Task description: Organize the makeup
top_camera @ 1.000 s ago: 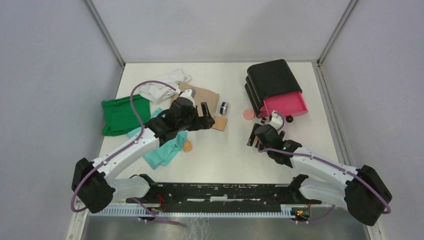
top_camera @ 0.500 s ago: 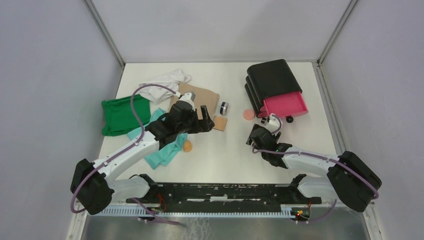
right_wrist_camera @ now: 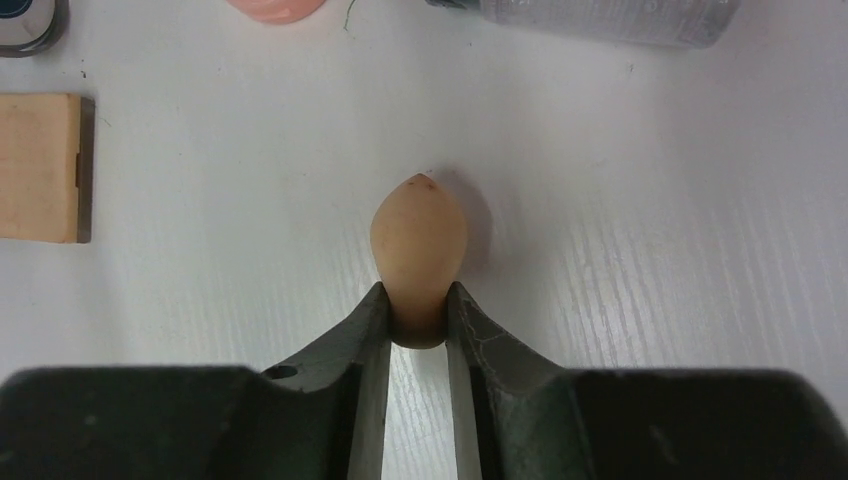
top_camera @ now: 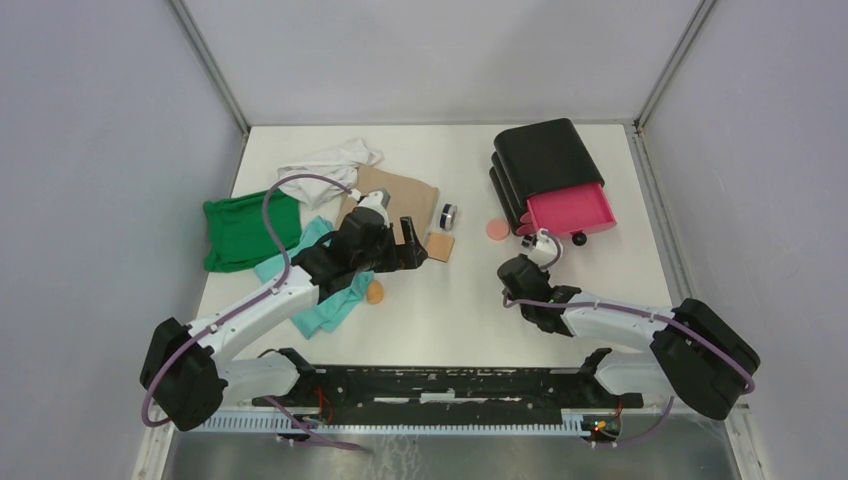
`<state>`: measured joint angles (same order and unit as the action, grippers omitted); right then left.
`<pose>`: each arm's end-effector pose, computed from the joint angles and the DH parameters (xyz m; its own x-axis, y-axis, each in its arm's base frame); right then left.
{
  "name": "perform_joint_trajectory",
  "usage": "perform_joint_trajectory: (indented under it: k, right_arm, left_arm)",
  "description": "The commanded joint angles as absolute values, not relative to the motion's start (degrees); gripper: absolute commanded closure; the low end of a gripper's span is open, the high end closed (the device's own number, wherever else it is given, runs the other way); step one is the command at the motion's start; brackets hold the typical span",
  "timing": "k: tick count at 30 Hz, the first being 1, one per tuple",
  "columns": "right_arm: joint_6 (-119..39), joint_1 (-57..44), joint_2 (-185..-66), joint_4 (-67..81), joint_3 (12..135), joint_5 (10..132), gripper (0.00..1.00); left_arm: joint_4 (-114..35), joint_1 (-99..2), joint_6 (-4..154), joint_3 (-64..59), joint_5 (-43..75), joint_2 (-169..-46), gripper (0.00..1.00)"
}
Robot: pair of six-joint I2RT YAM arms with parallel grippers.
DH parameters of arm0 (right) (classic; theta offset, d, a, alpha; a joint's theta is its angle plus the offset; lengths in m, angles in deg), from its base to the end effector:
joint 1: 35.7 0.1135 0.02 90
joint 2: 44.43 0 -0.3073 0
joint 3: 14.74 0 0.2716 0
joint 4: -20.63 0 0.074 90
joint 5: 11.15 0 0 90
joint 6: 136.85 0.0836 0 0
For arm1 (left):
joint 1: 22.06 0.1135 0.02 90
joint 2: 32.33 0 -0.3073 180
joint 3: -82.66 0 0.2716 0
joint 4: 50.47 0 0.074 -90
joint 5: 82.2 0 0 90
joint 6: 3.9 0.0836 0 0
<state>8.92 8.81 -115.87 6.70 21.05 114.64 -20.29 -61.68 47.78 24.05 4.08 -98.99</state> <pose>0.2017 0.1298 0.1386 -0.5520 0.3978 -0.7328 0.2811 0.9162 0.2856 0.2275 -0.1813 0.2602 -0.7442 -0.1872 -0.6412 0.1729 0.8732 -0.4556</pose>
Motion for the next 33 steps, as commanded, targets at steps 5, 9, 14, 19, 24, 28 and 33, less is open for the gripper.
perform_joint_trajectory:
  k: [5,9,14,19,24,28,33]
  right_arm:
    - [3.8,8.9,-109.5,2.2,24.5,109.3,0.78]
    - [-1.2,8.9,-106.0,-4.7,28.7,103.5,0.80]
    - [-5.9,8.9,-101.7,-9.0,32.2,93.6,0.81]
    - [-10.2,8.9,-99.0,-13.0,38.5,90.7,0.81]
    - [-12.6,8.9,-97.1,-16.6,45.5,98.3,0.80]
    - [-15.1,8.3,-96.3,-19.7,51.7,101.9,0.78]
    - [-16.0,1.5,-94.4,-21.3,53.0,101.9,0.78]
  left_arm:
    - [-22.0,-61.4,45.6,24.1,4.1,-98.0,0.01]
    - [-21.7,-61.2,45.4,24.2,4.0,-98.2,0.01]
    - [-20.1,-60.4,46.2,23.6,3.2,-99.0,0.01]
    - [-21.2,-60.0,47.8,23.1,4.8,-99.4,0.01]
    - [-20.4,-60.1,49.2,22.4,4.8,-99.8,0.01]
    - [-20.6,-60.4,52.2,21.7,8.1,-99.7,0.01]
    - [-16.2,-60.8,51.0,21.2,-1.8,-98.6,0.01]
